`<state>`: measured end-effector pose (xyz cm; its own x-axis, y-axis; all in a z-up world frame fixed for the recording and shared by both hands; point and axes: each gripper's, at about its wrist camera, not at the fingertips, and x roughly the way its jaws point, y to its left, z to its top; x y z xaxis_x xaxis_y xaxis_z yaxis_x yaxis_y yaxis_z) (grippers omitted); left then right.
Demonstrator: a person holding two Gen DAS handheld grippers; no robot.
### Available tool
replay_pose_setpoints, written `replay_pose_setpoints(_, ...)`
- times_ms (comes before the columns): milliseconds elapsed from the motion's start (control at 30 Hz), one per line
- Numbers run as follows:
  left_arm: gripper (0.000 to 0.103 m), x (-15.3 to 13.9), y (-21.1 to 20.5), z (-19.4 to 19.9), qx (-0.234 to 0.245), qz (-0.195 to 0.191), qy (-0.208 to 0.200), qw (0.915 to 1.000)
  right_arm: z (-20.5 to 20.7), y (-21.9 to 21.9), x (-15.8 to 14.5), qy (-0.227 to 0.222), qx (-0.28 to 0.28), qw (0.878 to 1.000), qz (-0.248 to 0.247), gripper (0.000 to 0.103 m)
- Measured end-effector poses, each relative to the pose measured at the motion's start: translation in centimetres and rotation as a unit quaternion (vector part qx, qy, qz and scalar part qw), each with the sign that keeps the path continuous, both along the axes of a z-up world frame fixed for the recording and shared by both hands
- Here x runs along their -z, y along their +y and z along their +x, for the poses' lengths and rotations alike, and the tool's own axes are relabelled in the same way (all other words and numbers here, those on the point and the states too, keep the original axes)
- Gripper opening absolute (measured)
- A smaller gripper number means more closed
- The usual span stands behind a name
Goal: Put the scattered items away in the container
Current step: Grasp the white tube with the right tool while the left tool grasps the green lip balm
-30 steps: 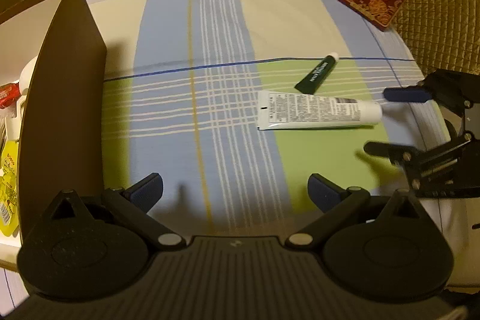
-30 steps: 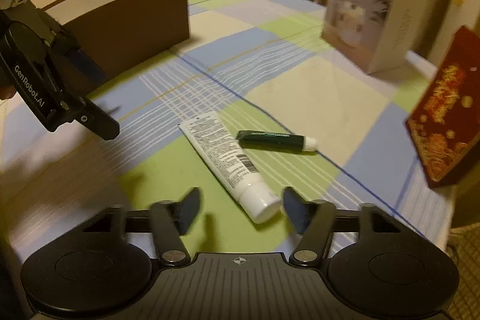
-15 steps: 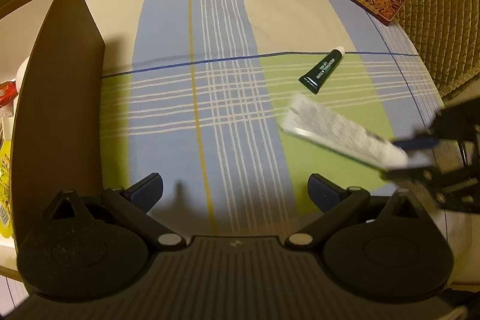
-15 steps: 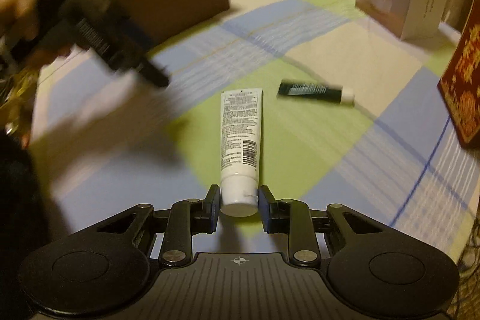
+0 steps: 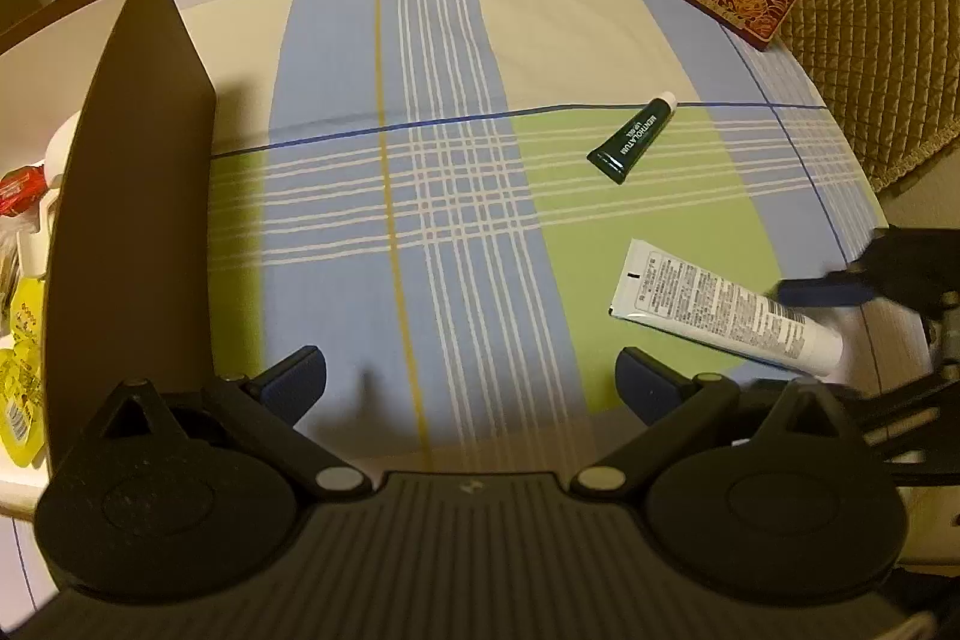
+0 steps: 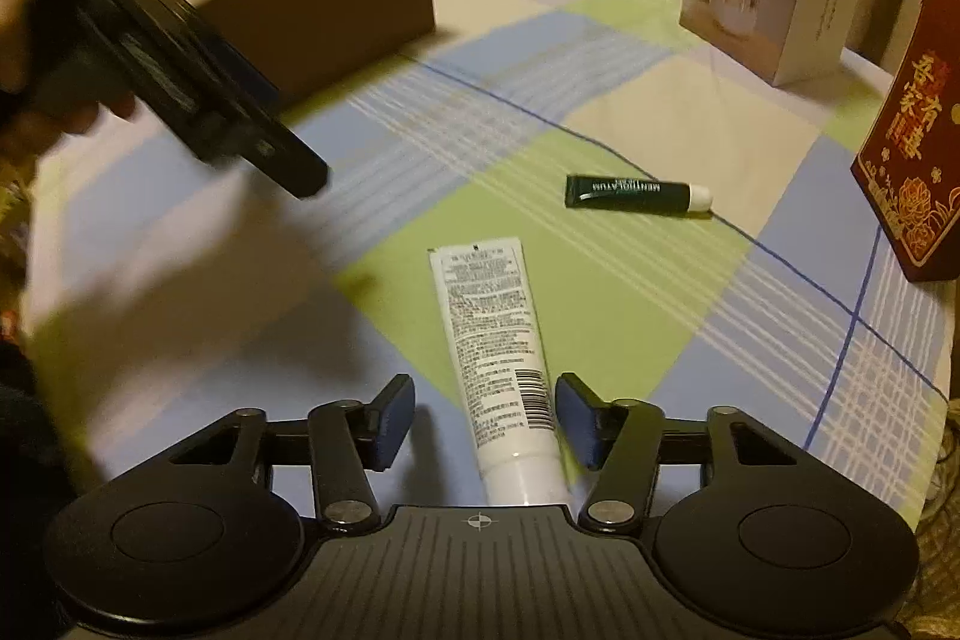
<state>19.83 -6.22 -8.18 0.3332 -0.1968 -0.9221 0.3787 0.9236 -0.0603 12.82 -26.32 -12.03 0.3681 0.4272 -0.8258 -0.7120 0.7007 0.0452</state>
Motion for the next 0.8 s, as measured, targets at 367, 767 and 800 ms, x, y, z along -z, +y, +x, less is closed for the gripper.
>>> replay_pose_setpoints(367,0.099,0.3,-2.0,-0.5,0.051,-0.016,-0.006,0.9985,0.0,-4.9,-0.4,0.022,0.156,0.987,-0.014,0.035)
replay_pose_setpoints(767,0.078,1.5,-9.6,3.1,0.191,0.007,-0.088,0.9775,3.0,-6.2,-0.6,-0.001,0.3,0.954,0.001,0.035)
replay_pose_setpoints(800,0.077,1.6,-10.1,3.5,0.198,0.007,-0.093,0.9758,3.0,-6.3,-0.5,-0.002,0.303,0.953,0.002,0.035)
